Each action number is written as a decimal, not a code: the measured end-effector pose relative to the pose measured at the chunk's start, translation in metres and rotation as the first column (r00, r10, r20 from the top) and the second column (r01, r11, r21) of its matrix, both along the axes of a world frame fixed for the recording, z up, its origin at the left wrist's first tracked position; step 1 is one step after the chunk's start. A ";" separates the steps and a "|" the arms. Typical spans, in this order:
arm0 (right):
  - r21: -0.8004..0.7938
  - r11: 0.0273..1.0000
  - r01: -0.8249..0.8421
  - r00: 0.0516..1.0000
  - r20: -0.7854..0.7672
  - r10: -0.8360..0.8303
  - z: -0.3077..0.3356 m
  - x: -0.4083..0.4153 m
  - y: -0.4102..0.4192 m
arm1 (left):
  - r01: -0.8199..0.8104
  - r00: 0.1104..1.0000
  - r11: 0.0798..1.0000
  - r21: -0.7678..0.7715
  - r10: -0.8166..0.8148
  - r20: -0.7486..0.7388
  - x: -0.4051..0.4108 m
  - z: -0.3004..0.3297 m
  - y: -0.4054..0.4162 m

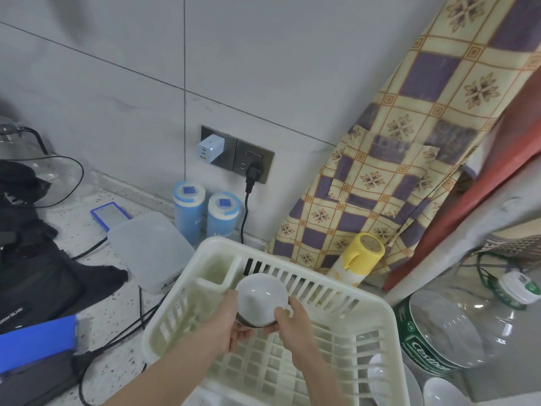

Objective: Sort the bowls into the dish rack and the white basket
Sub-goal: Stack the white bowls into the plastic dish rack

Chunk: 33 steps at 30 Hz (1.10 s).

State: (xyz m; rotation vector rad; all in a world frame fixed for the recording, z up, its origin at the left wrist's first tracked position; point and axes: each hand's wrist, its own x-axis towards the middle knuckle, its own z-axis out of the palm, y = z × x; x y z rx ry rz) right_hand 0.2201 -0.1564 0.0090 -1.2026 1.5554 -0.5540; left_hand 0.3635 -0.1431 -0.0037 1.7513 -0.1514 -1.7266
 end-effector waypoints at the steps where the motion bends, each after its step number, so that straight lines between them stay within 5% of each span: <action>1: 0.001 1.000 -0.001 1.000 0.001 0.001 -0.001 0.000 0.000 | 0.000 1.000 1.000 -0.001 0.000 0.007 0.000 -0.001 0.000; 12: 0.101 0.994 0.044 0.999 -0.021 -0.042 -0.009 -0.003 0.002 | 0.153 0.983 0.988 -0.024 -0.150 0.103 0.000 -0.006 0.003; 33: 0.173 0.980 0.099 0.980 0.153 -0.127 -0.002 -0.013 0.013 | 0.122 0.990 0.989 -0.088 -0.115 0.079 0.000 -0.007 0.004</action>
